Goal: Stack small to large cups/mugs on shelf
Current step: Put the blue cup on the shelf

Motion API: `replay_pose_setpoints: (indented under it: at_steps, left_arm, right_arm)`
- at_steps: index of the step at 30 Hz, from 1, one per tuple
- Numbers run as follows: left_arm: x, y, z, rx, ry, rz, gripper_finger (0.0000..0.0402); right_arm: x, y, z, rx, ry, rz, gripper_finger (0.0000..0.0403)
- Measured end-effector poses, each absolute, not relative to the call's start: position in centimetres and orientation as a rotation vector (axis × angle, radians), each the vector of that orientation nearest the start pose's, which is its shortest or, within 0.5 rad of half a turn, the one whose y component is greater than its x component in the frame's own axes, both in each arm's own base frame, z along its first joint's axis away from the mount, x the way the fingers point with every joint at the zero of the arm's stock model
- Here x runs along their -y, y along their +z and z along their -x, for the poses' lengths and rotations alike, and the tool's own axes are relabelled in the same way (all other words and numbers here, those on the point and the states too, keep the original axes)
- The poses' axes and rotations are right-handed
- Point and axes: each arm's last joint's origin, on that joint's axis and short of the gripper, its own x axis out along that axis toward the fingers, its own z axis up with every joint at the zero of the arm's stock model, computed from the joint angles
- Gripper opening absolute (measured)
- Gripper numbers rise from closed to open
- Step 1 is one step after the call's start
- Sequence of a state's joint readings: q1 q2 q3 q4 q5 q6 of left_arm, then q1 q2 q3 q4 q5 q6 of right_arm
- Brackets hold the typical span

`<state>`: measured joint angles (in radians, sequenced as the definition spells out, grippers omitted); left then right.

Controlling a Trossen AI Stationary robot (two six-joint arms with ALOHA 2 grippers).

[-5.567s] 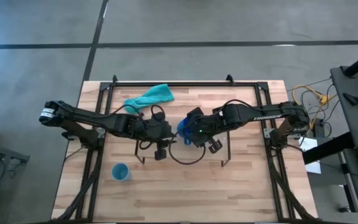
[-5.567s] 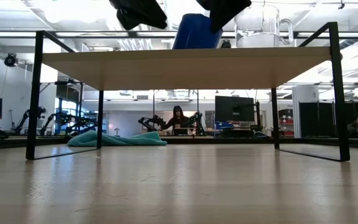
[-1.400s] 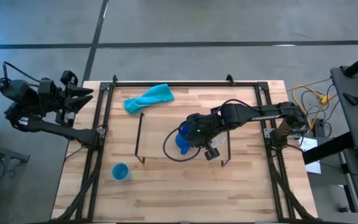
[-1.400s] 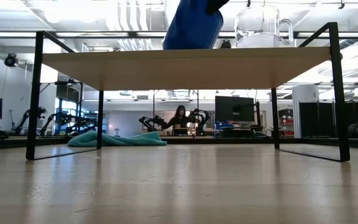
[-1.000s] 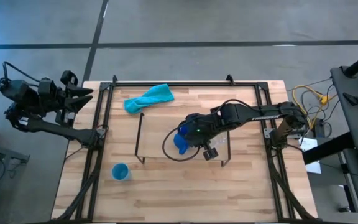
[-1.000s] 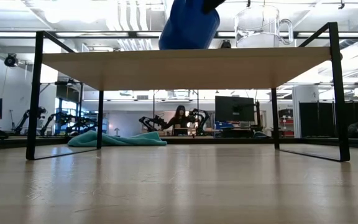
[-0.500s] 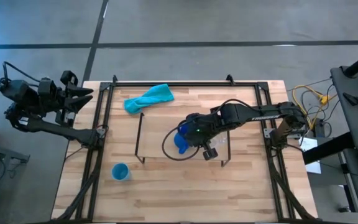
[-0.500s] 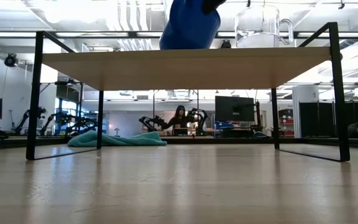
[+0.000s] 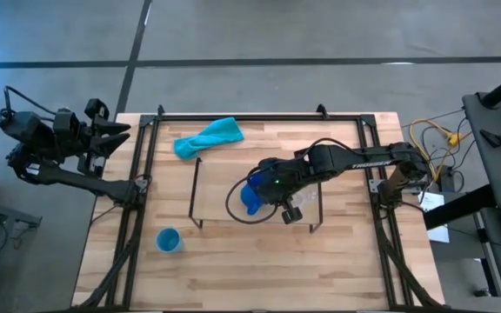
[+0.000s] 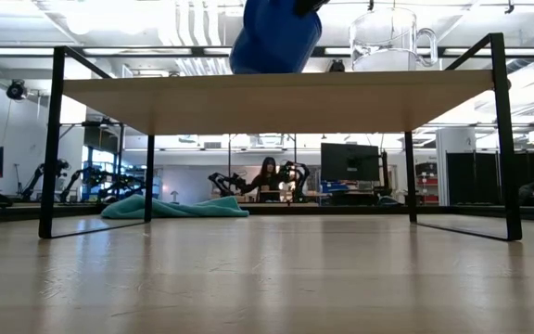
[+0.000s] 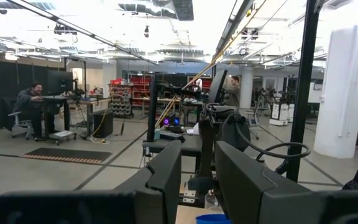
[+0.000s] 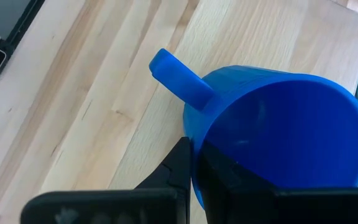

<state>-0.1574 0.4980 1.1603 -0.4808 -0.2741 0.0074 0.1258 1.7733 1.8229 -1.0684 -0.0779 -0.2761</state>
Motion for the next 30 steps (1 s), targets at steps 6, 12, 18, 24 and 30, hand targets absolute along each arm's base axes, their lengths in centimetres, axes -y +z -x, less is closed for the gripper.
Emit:
replay_pose_setpoints:
  at_steps: [6,12,18,24,30]
  left_arm:
    - [-0.17,44.48,-3.92,0.177,0.117,0.031,0.0086]
    - [-0.17,44.47,-3.93,0.176,0.117,0.031,0.0086]
    - [-0.17,44.48,-3.93,0.177,0.117,0.031,0.0086]
    - [-0.17,44.48,-3.93,0.177,0.117,0.032,0.0086]
    - [-0.17,44.48,-3.93,0.177,0.117,0.032,0.0086]
  right_arm:
    - [-4.83,35.24,-36.3,-0.978,0.331,0.287,0.0013]
    - [-4.82,35.29,-36.39,-0.967,0.33,0.288,0.0013]
    - [-4.85,35.55,-36.5,-0.948,0.326,0.285,0.0013]
    - [-4.83,35.48,-36.41,-0.963,0.314,0.26,0.0013]
    - [-4.67,34.9,-36.03,-1.033,0.296,0.221,0.0013]
